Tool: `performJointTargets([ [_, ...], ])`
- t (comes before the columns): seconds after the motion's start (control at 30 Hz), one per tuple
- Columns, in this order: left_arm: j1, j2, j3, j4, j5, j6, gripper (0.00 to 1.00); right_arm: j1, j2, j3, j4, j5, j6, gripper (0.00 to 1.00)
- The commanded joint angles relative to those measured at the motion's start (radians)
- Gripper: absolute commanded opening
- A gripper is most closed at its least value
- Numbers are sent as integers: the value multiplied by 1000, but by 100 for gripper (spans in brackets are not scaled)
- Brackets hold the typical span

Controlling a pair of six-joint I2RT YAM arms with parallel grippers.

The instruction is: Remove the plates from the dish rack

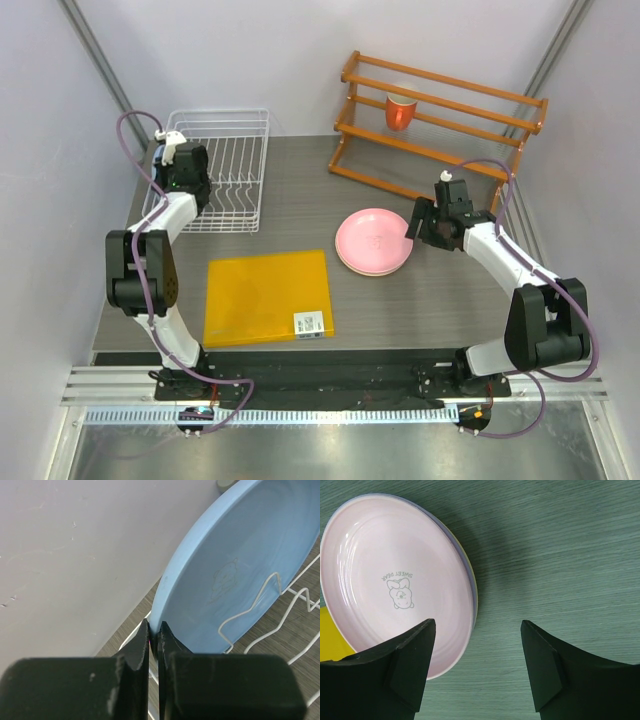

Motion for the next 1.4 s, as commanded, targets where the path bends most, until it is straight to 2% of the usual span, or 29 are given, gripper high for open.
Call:
performJointTargets([
  [0.0, 3, -59, 39, 99, -18, 47, 0, -7, -10, -5, 26, -7, -13, 74],
  [0.17, -18, -85, 19, 220, -115, 159, 0, -8, -19, -11, 25, -8, -25, 75],
  [0.23, -30, -87, -1, 294, -171, 268, 0, -8, -28, -15, 26, -7, -28, 74],
  [0.3, -55, -84, -35, 447, -219, 369, 0, -10, -34, -18, 26, -7, -28, 75],
  [0.33, -63, -79, -47, 501, -260, 465, 0, -11, -45, -22, 25, -8, -26, 74],
  [0.37, -78, -79, -68, 611, -274, 510, 0, -11, -51, -22, 26, -7, -26, 74],
  [0.4, -83, -78, -75, 653, -285, 544, 0, -8, -54, -23, 26, -8, -26, 75],
  [0.57, -101, -96, -70, 669, -316, 583, 0, -13, -96, -23, 11, -8, -29, 74],
  [0.7, -141, -163, -67, 613, -325, 569, 0, -11, -131, -12, -12, -5, -34, 75],
  [0.73, -162, -179, -52, 580, -322, 533, 0, -11, -140, -9, -17, -4, -37, 75],
  [0.77, -176, -217, -37, 406, -310, 478, 0, -11, -154, -3, -20, -2, -39, 75],
  [0.8, -187, -236, -23, 317, -270, 336, 0, -13, -163, 3, -23, -2, -45, 75],
  [0.83, -208, -255, 20, 79, -233, 243, 0, -11, -171, 4, -25, -5, -46, 75],
  [0.87, -219, -277, 37, -15, -177, 162, 0, -11, -177, 12, -25, -8, -48, 75],
  [0.9, -228, -317, 40, -69, -99, 20, 0, -13, -185, 17, -25, -7, -49, 75],
  [0.93, -247, -340, 52, -206, -33, -50, 0, -11, -188, 23, -25, -58, -48, 75],
  [0.97, -254, -360, 51, -247, 29, -108, 0, -11, -192, 30, -23, -72, -45, 75],
  [1.0, -264, -398, 49, -282, 174, -206, 0, -10, -196, 35, -20, -92, -40, 75],
  [1.03, -268, -415, 42, -336, 233, -253, 0, -11, -197, 38, -15, -111, -34, 75],
  [1.07, -277, -429, 30, -344, 273, -282, 0, -10, -199, 41, 4, -150, -29, 75],
  [1.1, -287, -455, 8, -355, 395, -351, 0, -11, -202, 41, 14, -169, -26, 75],
  [1.23, -308, -469, -38, -365, 664, -503, 0, -8, -208, 43, 72, -256, 12, 75],
  [1.37, -374, -437, -72, -353, 709, -569, 0, 12, -219, 41, 156, -332, 66, 75],
])
